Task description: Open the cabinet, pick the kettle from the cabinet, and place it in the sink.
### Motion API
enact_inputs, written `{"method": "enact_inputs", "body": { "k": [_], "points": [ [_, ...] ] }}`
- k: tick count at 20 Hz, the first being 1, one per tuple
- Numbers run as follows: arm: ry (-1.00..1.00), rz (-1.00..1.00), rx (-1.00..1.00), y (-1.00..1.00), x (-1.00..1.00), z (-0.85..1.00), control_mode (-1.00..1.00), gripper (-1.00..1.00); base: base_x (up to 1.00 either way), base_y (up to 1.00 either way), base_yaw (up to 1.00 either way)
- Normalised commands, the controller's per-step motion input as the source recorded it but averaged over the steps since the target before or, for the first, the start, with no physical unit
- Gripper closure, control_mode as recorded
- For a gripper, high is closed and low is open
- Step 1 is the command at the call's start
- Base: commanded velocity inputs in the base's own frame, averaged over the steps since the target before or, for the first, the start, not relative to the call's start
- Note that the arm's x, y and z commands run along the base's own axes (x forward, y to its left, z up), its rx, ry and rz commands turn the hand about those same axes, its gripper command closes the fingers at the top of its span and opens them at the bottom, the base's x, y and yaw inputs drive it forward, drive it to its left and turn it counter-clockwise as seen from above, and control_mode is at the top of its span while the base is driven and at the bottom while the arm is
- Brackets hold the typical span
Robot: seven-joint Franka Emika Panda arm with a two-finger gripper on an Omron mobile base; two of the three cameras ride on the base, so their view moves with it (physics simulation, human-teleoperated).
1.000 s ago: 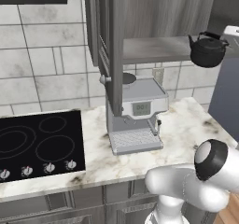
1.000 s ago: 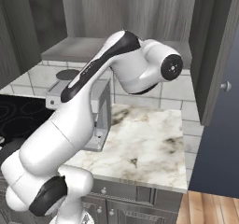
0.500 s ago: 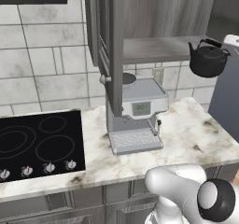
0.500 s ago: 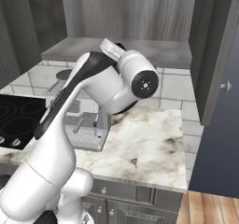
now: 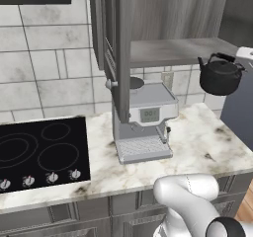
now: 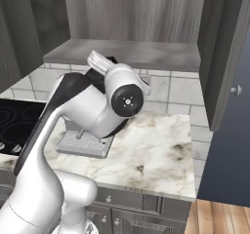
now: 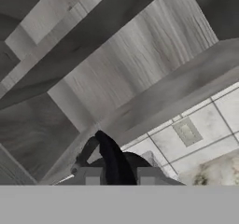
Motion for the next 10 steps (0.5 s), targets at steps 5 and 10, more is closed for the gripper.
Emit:
{"method": "enact_inputs", "body": {
  "k": [5, 10],
  "points": [
    [0.17, 0.01, 0.01, 0.24, -0.38, -0.21, -1.0, 1.0, 0.0, 0.0, 0.0],
    [0.04, 0.05, 0.06, 0.34, -0.22, -0.37, -1.0, 1.0, 0.0, 0.0, 0.0]
  ]
}}
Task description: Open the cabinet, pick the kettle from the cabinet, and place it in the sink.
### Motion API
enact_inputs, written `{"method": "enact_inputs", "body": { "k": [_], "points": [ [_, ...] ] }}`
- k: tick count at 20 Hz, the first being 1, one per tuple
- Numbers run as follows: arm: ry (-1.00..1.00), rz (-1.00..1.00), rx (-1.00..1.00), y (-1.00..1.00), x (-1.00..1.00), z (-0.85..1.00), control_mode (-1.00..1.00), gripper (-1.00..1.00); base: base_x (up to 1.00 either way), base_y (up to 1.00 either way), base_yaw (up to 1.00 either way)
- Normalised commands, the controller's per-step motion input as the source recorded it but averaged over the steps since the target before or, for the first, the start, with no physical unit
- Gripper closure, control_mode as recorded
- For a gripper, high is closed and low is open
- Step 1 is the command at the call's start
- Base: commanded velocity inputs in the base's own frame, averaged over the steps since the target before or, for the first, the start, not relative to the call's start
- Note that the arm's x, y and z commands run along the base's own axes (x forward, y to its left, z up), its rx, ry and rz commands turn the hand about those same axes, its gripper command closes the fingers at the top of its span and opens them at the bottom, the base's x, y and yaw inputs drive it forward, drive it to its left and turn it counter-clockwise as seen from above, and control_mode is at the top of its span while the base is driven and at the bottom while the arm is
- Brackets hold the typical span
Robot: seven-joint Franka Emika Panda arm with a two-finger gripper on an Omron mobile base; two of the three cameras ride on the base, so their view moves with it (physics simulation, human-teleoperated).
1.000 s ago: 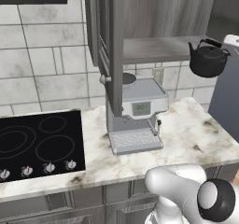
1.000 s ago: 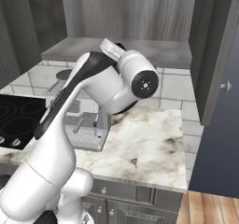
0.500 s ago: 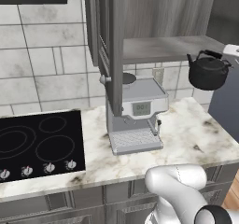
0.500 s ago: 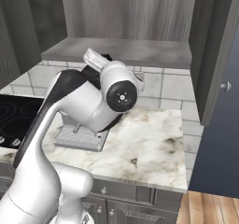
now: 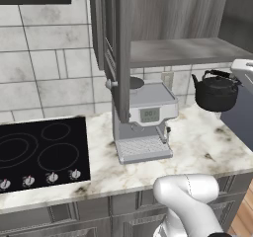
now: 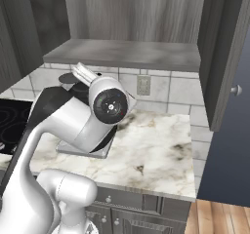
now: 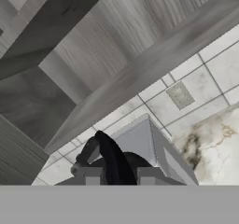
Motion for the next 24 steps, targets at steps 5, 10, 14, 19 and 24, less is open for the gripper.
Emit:
{"method": "enact_inputs", "body": {
  "k": [5, 10, 14, 19, 24],
  "points": [
    [0.0, 0.07, 0.19, 0.31, -0.07, -0.37, -1.0, 1.0, 0.0, 0.0, 0.0],
    [0.0, 0.05, 0.16, 0.28, -0.04, -0.34, -1.0, 1.0, 0.0, 0.0, 0.0],
    [0.0, 0.03, 0.07, 0.27, -0.06, -0.32, -1.0, 1.0, 0.0, 0.0, 0.0],
    [0.0, 0.0, 0.0, 0.27, -0.02, -0.27, -1.0, 1.0, 0.0, 0.0, 0.0],
    [0.0, 0.0, 0.0, 0.22, 0.0, -0.22, -1.0, 1.0, 0.0, 0.0, 0.0]
  ]
}}
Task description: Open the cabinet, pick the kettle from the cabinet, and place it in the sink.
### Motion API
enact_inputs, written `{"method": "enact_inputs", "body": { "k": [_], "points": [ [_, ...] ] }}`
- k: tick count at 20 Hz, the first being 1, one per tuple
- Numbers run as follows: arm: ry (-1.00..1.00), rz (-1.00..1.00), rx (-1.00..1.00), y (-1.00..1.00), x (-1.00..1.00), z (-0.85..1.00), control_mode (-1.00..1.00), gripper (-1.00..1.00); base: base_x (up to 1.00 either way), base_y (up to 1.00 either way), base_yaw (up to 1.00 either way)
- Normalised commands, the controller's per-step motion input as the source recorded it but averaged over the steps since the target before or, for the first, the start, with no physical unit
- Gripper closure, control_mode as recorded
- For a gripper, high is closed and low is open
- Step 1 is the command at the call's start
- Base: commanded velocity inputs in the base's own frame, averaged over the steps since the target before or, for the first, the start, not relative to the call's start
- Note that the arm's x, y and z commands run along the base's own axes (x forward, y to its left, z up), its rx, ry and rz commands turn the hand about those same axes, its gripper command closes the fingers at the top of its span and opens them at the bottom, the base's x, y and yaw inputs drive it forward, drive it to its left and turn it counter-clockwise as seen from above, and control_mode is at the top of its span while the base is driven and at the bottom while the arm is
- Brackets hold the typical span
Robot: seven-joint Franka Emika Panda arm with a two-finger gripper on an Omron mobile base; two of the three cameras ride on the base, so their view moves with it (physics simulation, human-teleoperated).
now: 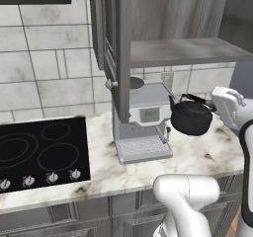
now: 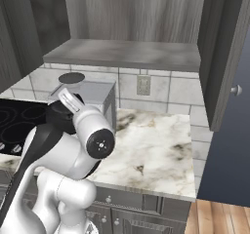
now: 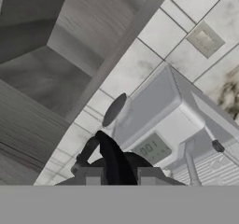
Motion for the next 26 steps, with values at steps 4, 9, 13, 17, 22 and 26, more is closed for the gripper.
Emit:
{"method": "enact_inputs", "body": {
  "k": [4, 9, 13, 17, 22, 26],
  "points": [
    [0.0, 0.0, 0.0, 0.03, 0.0, -0.01, -1.0, 1.0, 0.0, 0.0, 0.0],
    [0.0, 0.0, 0.0, 0.0, 0.0, 0.0, -1.0, 1.0, 0.0, 0.0, 0.0],
    [0.0, 0.0, 0.0, 0.0, 0.0, 0.0, -1.0, 1.0, 0.0, 0.0, 0.0],
    [0.0, 0.0, 0.0, 0.0, 0.0, 0.0, -1.0, 1.0, 0.0, 0.0, 0.0],
    [0.0, 0.0, 0.0, 0.0, 0.0, 0.0, -1.0, 1.0, 0.0, 0.0, 0.0],
    [0.0, 0.0, 0.0, 0.0, 0.0, 0.0, -1.0, 1.0, 0.0, 0.0, 0.0]
  ]
}}
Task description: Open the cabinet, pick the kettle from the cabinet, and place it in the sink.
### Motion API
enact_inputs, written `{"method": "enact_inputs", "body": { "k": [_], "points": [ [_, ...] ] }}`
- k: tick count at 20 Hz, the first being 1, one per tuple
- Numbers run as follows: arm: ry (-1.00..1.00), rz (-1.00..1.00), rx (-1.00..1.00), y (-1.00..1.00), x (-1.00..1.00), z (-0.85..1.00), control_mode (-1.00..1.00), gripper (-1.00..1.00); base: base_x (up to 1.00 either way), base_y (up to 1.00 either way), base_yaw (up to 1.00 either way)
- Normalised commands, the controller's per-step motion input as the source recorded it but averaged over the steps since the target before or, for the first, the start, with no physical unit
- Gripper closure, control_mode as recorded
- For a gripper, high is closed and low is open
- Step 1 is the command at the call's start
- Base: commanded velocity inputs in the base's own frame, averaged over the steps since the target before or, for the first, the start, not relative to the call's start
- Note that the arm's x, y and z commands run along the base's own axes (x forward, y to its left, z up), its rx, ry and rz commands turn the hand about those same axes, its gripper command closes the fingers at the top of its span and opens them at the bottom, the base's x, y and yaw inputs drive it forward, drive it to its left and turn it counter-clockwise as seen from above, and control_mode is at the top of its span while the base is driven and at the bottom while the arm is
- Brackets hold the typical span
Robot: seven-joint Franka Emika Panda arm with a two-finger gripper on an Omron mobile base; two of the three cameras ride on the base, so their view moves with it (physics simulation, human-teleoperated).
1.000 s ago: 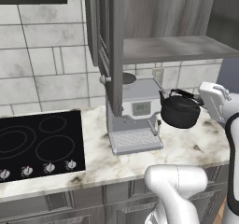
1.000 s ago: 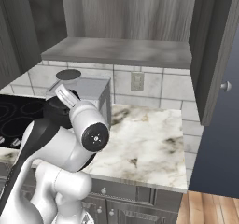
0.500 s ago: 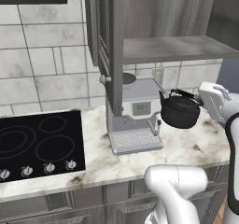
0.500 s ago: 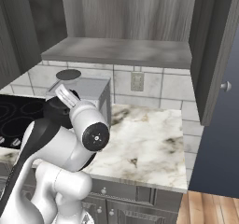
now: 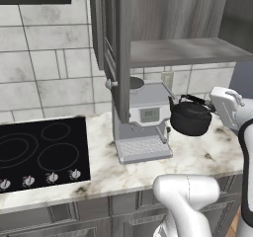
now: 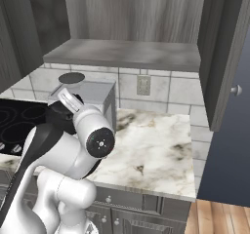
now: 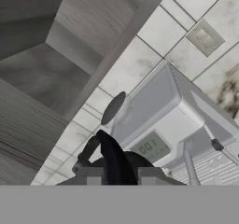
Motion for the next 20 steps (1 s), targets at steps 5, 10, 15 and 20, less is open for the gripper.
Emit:
{"method": "enact_inputs", "body": {
  "k": [5, 10, 15, 20],
  "points": [
    [0.0, 0.0, 0.0, 0.0, 0.0, 0.0, 1.0, 1.0, 0.0, 0.0, 0.0],
    [0.0, 0.0, 0.0, 0.0, 0.0, 0.0, 1.0, 1.0, 0.0, 0.0, 0.0],
    [0.0, 0.0, 0.0, 0.0, 0.0, 0.0, 1.0, 1.0, -0.33, 0.01, -0.07],
    [0.0, 0.0, 0.0, 0.0, 0.0, 0.0, 1.0, 1.0, -0.62, 0.0, -0.12]
  ]
}}
